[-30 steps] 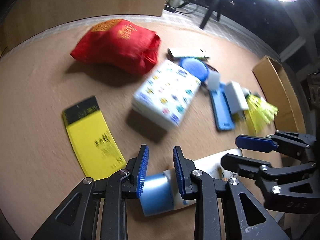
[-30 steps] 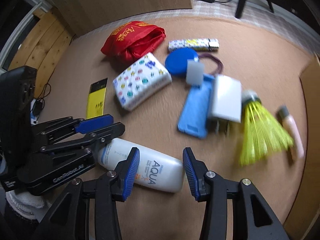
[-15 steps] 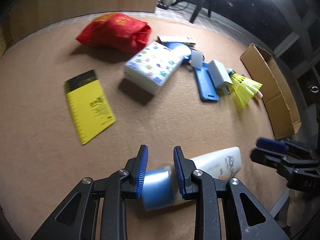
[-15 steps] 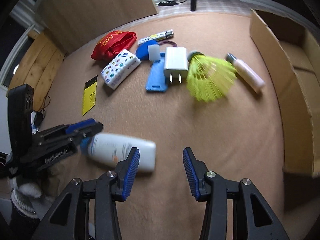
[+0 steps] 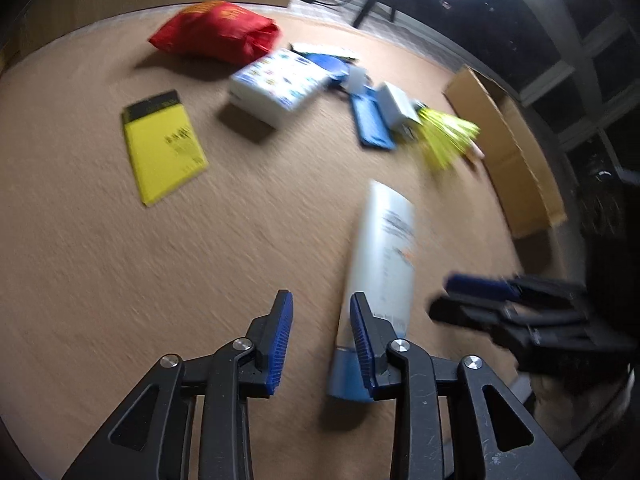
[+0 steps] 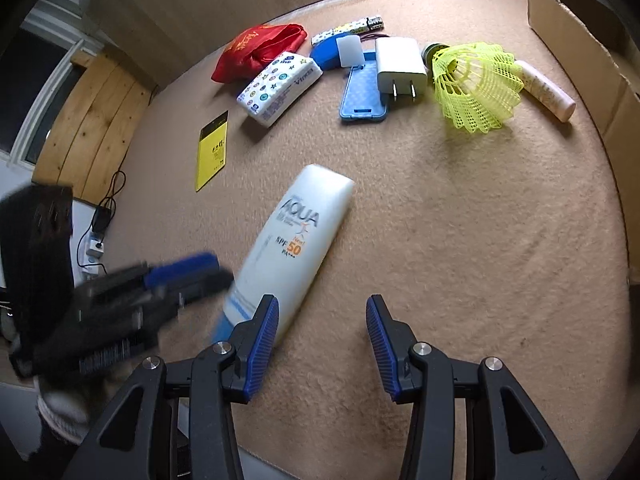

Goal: Organize objects
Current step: 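Lift the sunscreen tube upright with the right tool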

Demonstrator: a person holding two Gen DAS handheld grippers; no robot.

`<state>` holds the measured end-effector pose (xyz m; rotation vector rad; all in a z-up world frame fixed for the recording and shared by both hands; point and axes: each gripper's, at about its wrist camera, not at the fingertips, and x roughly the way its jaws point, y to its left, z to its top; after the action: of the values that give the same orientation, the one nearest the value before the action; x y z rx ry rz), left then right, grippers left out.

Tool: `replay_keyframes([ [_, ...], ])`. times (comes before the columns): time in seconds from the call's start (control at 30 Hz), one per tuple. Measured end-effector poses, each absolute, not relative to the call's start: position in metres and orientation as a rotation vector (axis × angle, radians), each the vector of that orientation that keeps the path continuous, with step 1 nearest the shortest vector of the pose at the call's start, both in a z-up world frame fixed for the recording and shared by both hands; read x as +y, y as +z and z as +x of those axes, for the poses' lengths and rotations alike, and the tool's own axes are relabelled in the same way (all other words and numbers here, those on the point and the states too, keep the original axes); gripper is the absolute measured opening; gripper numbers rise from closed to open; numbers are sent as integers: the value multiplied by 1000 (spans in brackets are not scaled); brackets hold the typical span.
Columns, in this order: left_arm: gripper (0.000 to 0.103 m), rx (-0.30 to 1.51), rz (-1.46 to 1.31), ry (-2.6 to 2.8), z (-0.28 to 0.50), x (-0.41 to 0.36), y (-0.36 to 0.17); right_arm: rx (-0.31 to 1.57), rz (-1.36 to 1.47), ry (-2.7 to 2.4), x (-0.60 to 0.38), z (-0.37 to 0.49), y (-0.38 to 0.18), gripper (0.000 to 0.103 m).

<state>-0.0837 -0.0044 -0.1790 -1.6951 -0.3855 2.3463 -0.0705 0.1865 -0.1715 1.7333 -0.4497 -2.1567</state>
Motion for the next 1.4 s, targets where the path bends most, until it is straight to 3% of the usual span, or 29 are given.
replay_keyframes([
  [0.13,66,-266,-1662,2368,-68,14,-173,-477,1736,-2171,190,-73,-171,53],
  [0.3,78,-187,-1649,2362,-60,28,-167,-541,1742,-2151,188,-77,-171,59],
  [0.67,77,-368,-1664,2284,-71,25,-183,-544,1744,-2100,169,-78,-175,59],
  [0.83,59,-417,-1672,2254,-74,27,-190,-532,1756,-2073,160,-77,-181,59],
  [1.0,47,-412,-1677,2239,-75,34,-194,-519,1759,-2048,155,-78,-183,43],
  [1.4,44,-378,-1628,2274,-81,60,-174,-522,1711,-2125,179,-74,-160,40],
])
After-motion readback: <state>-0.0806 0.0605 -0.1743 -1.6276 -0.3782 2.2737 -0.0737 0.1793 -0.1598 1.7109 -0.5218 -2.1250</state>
